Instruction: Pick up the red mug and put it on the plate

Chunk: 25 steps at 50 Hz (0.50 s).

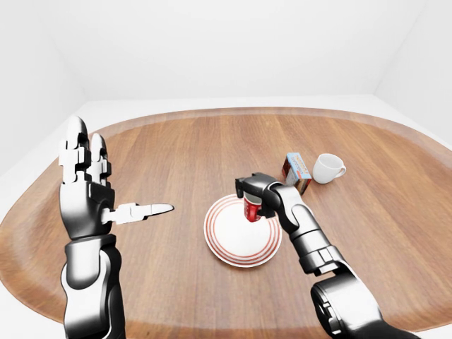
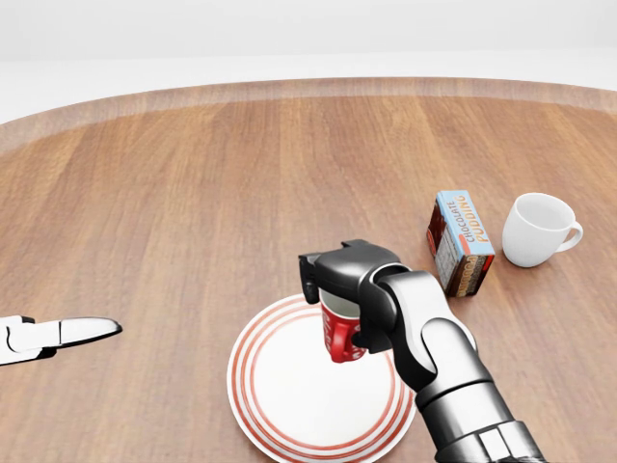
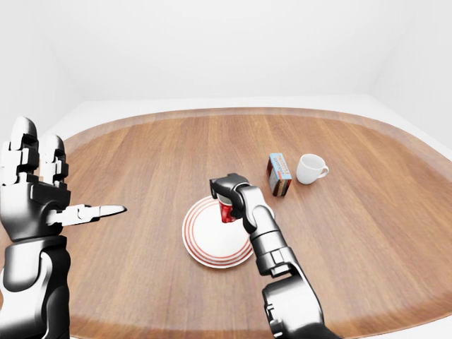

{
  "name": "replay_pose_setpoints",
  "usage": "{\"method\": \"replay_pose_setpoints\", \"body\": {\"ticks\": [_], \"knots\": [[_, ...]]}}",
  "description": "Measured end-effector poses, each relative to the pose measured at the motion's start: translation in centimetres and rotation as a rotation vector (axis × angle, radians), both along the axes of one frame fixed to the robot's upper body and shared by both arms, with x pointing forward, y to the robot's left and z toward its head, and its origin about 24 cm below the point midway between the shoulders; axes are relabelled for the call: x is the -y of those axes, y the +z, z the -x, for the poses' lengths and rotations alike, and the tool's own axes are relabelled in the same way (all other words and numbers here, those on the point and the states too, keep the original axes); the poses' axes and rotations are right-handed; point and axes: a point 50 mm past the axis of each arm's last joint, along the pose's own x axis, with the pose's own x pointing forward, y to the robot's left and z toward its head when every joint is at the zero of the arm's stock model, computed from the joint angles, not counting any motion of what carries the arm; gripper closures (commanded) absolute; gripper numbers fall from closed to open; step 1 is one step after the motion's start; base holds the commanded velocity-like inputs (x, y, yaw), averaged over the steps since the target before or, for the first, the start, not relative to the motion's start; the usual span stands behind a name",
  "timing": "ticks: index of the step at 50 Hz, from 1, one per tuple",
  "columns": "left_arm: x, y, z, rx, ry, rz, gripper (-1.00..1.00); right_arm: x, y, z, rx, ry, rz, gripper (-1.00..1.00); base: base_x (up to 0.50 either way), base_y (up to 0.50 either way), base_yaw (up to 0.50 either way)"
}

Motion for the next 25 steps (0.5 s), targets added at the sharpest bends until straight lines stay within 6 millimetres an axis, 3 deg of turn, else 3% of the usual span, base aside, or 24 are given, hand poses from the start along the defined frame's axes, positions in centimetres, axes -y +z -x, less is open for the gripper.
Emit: {"method": "replay_pose_setpoints", "body": {"ticks": [11, 25], "knots": [[-0.1, -0.1, 0.0, -0.006, 0.001, 0.003, -1.0, -2.8, -1.0, -0.8, -0.014, 0.057, -0.003, 1.0, 0.0, 0.0, 0.0], [-0.2, -0.2, 0.1, -0.011, 0.002, 0.004, -1.0, -4.3, -2.8, -0.9, -0.043, 0.06, -0.014, 1.0, 0.0, 0.0, 0.0]]}}
